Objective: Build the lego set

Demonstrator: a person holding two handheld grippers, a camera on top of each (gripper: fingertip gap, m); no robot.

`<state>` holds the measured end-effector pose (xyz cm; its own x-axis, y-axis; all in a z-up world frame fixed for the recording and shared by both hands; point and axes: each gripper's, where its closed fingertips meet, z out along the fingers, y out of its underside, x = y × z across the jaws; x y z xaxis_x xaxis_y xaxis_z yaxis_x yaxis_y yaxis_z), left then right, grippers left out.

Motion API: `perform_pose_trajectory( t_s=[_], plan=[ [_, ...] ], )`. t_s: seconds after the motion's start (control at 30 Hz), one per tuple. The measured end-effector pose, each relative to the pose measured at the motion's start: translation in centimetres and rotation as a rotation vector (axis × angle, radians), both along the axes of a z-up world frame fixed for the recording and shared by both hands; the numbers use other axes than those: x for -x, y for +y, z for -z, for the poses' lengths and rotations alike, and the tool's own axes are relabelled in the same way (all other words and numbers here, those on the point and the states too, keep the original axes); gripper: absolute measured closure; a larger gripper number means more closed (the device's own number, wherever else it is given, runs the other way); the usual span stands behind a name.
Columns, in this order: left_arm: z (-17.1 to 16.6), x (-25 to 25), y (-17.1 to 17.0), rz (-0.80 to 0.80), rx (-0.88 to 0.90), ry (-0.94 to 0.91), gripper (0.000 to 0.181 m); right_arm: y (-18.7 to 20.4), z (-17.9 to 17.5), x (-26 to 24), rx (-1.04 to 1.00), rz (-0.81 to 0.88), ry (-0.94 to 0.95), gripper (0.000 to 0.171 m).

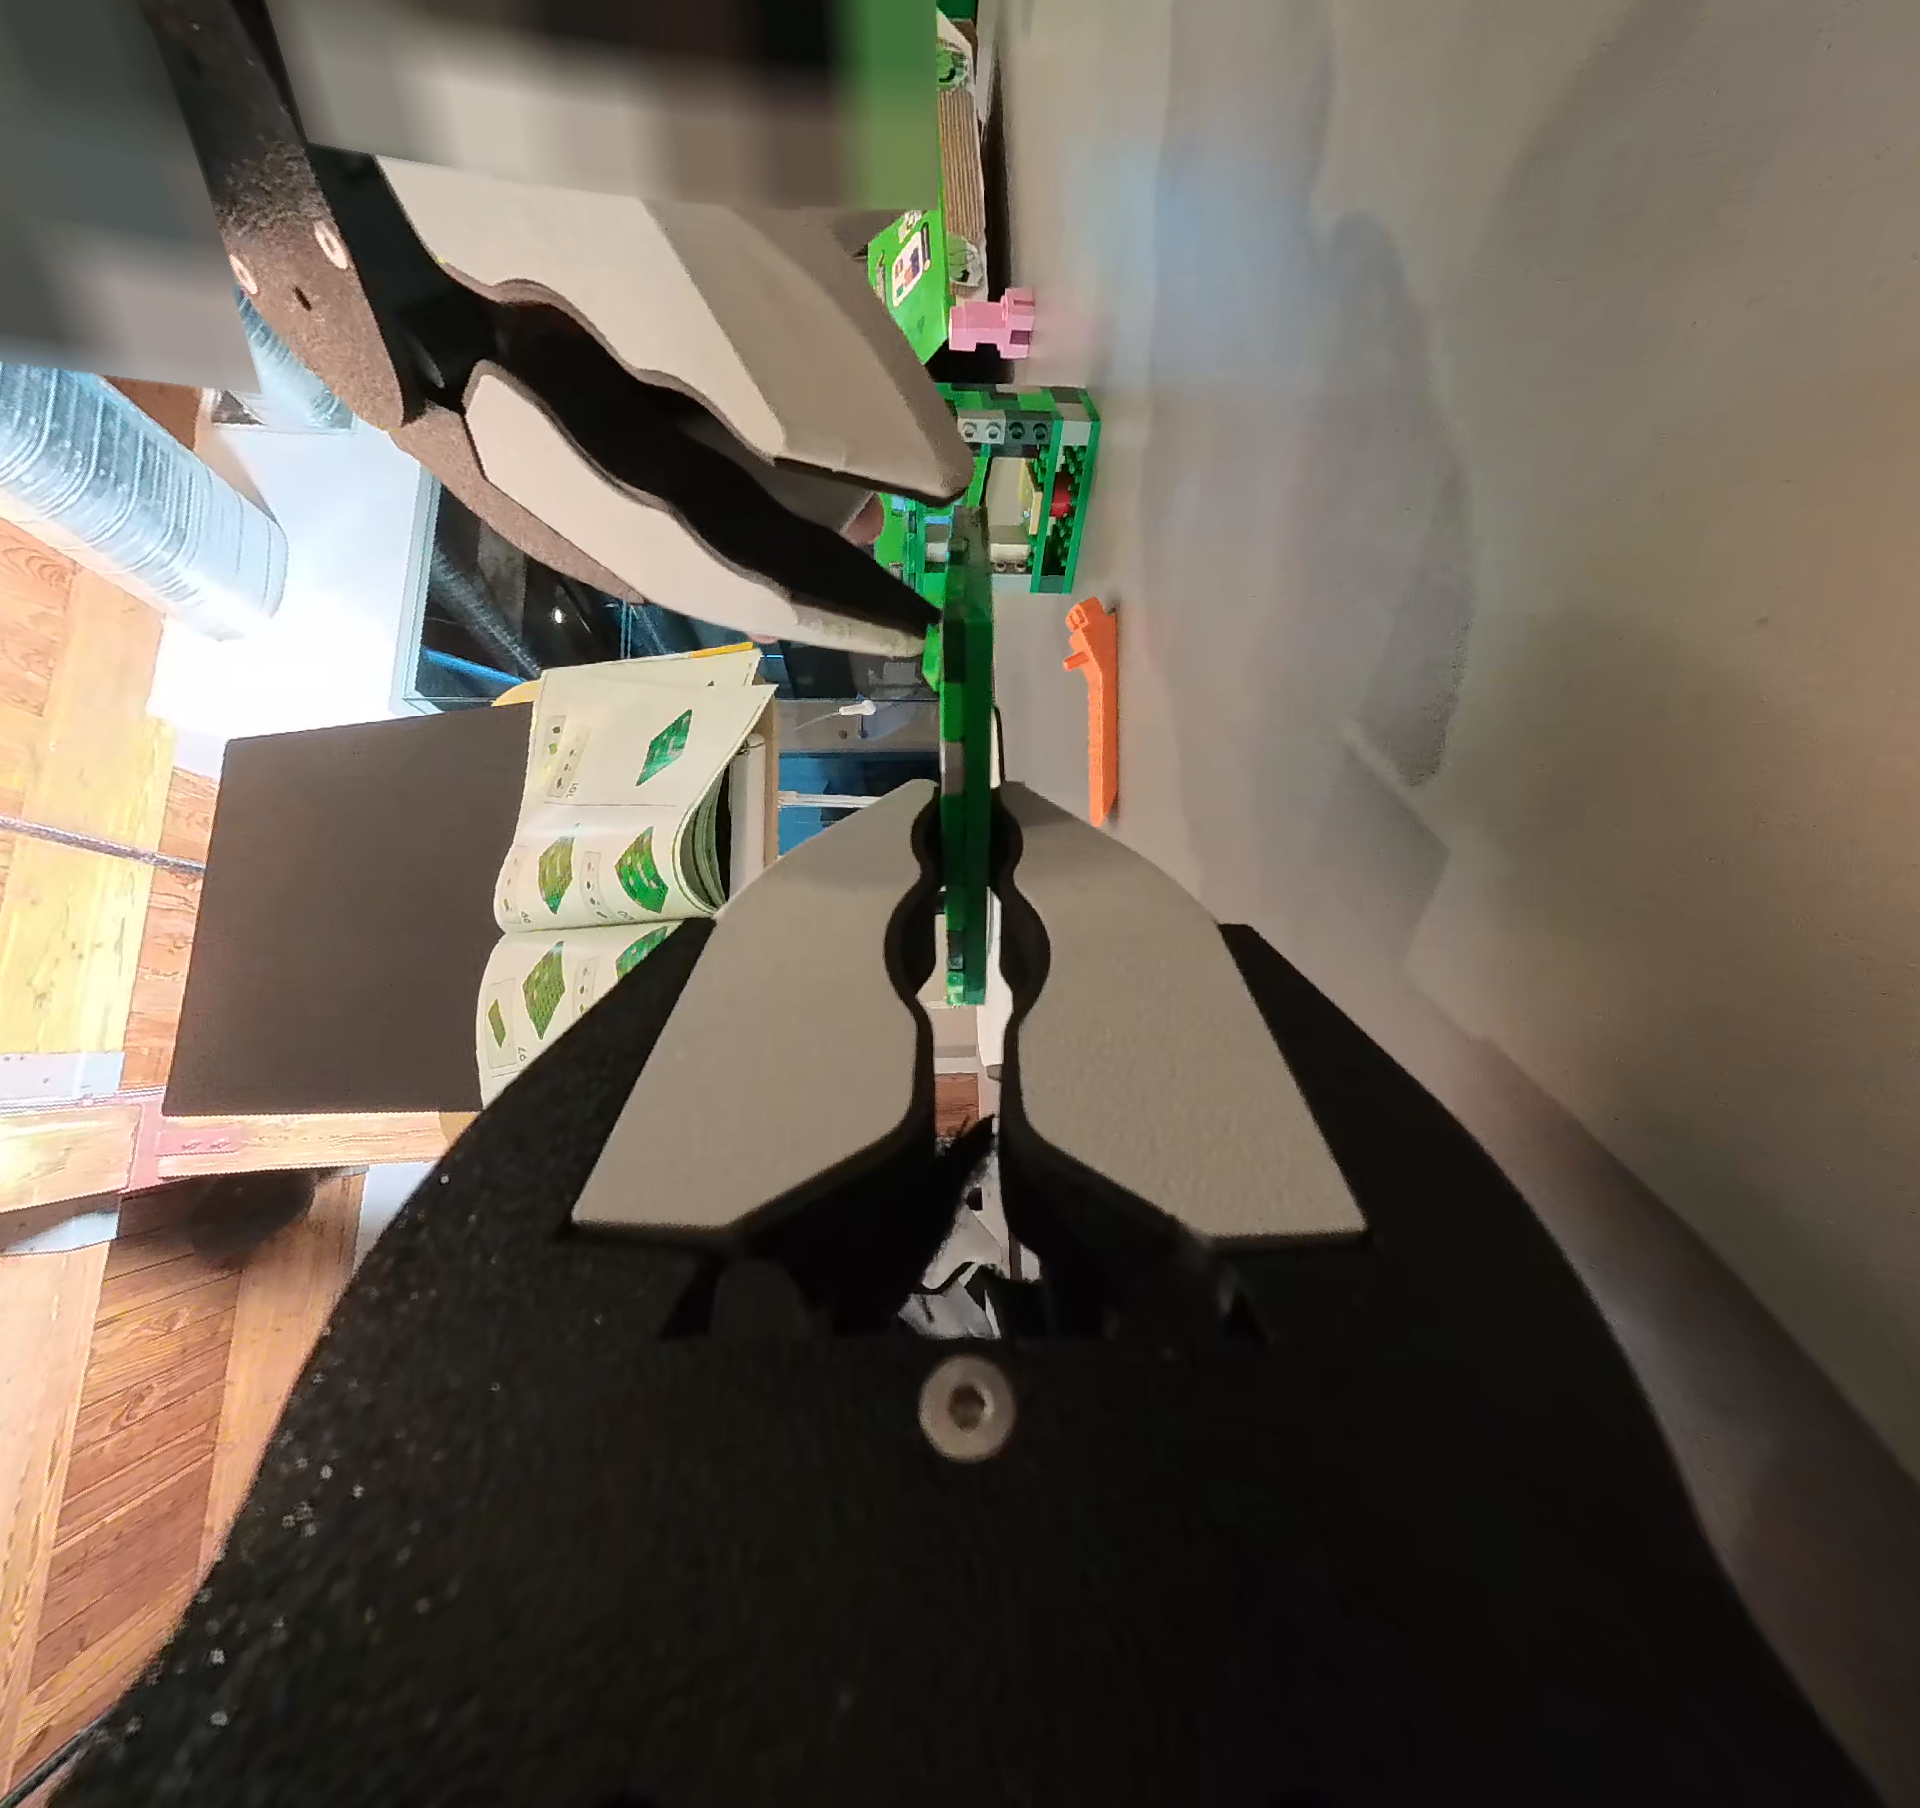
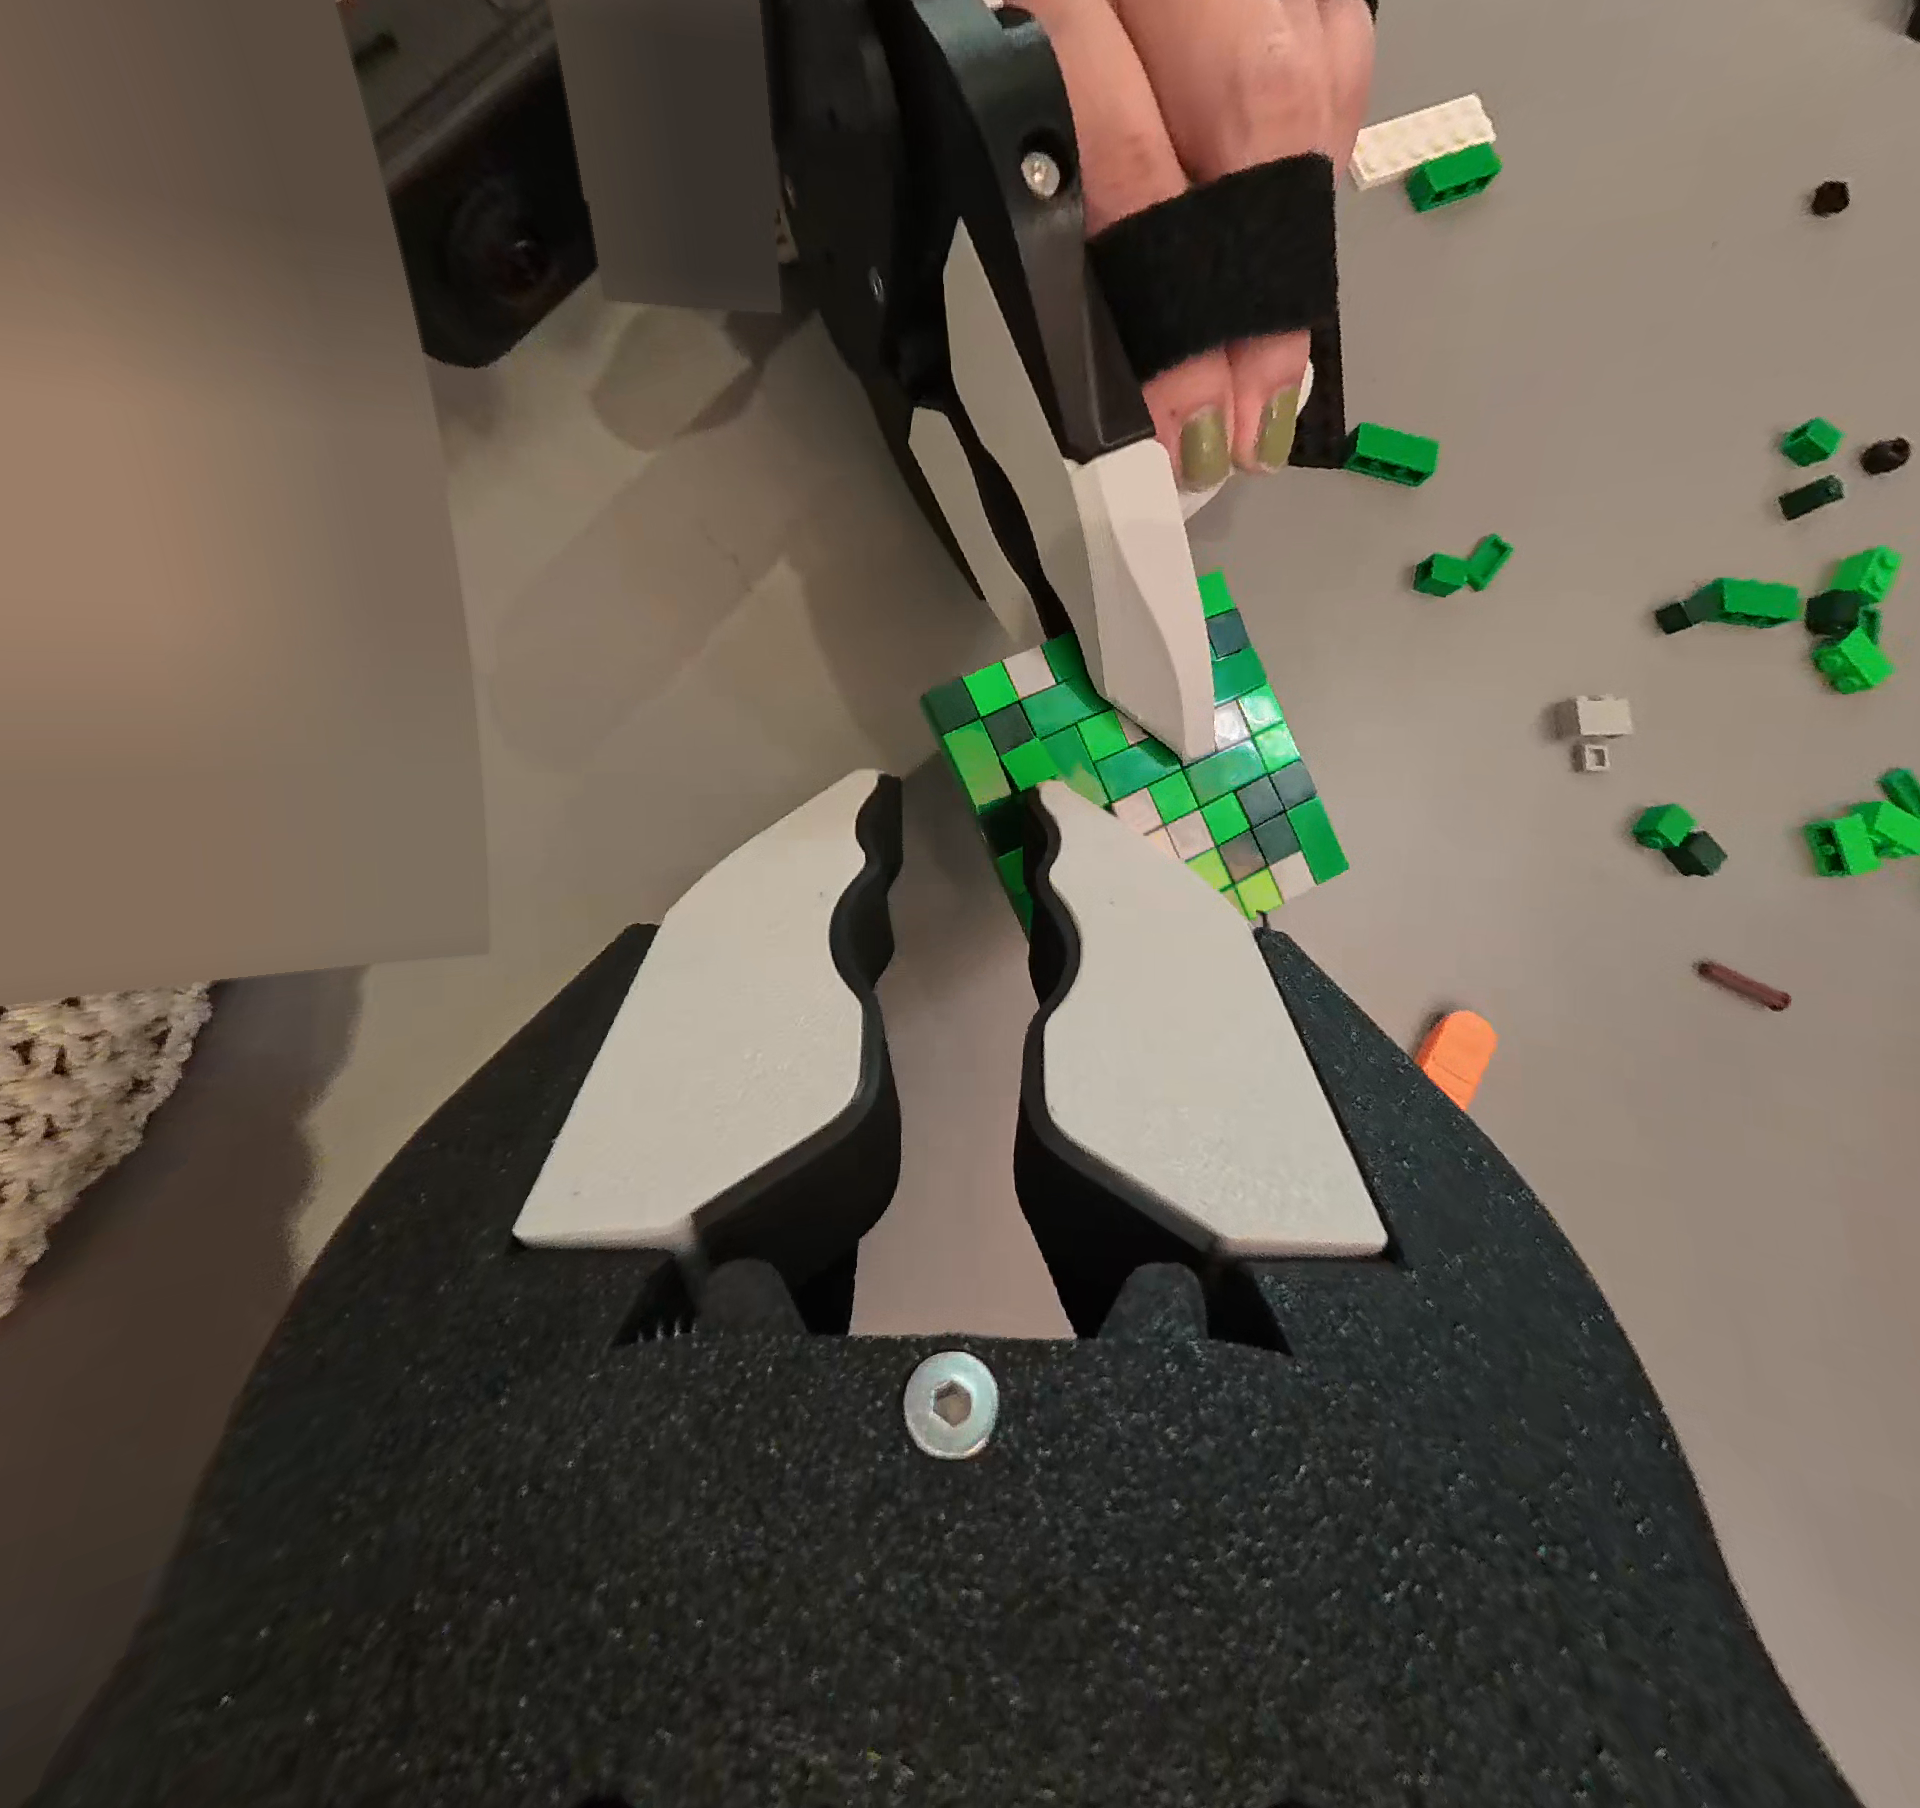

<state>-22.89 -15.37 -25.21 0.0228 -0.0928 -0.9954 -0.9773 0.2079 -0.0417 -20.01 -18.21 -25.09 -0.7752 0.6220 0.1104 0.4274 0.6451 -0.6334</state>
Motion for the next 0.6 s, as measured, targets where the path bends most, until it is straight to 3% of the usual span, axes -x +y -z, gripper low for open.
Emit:
perform_pose_trajectory(
  t_s=[0.17, 0.3, 0.4, 0.6],
  plan=[
    [0.0, 0.0, 0.0, -0.001, 0.004, -0.006, 0.176, 0.5, -0.4, 0.4, -0.054, -0.004, 0.078, 0.148],
    [0.2, 0.1, 0.1, -0.003, 0.054, -0.067, 0.176, 0.7, -0.8, 1.1, -0.349, -0.121, 0.403, 0.138],
    [0.1, 0.3, 0.2, -0.010, 0.080, -0.129, 0.176, 0.3, -0.4, 1.3, -0.553, -0.176, 0.588, 0.140],
    [0.3, 0.3, 0.3, -0.018, 0.100, -0.144, 0.176, 0.6, -0.5, 2.0, -0.701, -0.118, 0.745, 0.152]
  ],
)
